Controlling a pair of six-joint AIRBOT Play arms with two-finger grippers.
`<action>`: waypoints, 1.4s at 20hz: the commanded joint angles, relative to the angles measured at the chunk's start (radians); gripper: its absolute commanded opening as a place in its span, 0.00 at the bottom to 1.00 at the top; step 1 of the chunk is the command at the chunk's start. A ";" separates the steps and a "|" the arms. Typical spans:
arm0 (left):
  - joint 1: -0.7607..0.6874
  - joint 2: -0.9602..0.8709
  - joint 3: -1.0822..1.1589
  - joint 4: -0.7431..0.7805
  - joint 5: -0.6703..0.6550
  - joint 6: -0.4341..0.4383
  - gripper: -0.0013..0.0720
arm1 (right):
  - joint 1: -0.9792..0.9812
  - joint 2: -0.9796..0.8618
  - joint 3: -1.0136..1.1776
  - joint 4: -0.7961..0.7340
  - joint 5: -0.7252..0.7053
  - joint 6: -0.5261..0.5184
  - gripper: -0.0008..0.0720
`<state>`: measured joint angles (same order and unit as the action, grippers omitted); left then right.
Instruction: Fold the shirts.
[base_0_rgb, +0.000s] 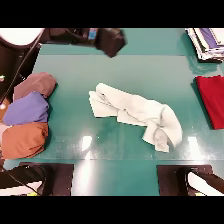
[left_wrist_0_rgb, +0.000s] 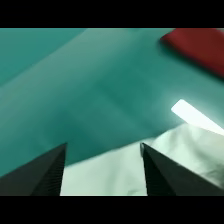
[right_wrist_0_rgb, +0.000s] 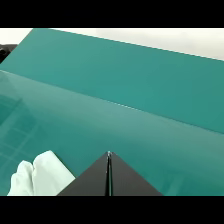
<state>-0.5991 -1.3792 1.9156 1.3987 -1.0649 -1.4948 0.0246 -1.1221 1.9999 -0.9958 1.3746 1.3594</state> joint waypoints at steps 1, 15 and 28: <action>0.158 -0.012 -0.147 0.061 -0.075 -0.082 0.76 | 0.001 -0.002 0.001 -0.001 0.016 0.000 0.03; 0.297 -0.243 -0.667 -0.638 0.240 0.108 0.76 | 0.002 -0.003 -0.206 0.008 0.011 0.001 0.03; 0.332 -0.237 -0.628 -0.694 0.401 0.090 0.05 | 0.000 -0.003 -0.232 -0.004 0.086 0.002 0.03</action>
<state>-0.3126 -1.6333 1.2675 0.7120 -0.6487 -1.3903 0.0265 -1.1252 1.7695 -0.9909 1.3949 1.3609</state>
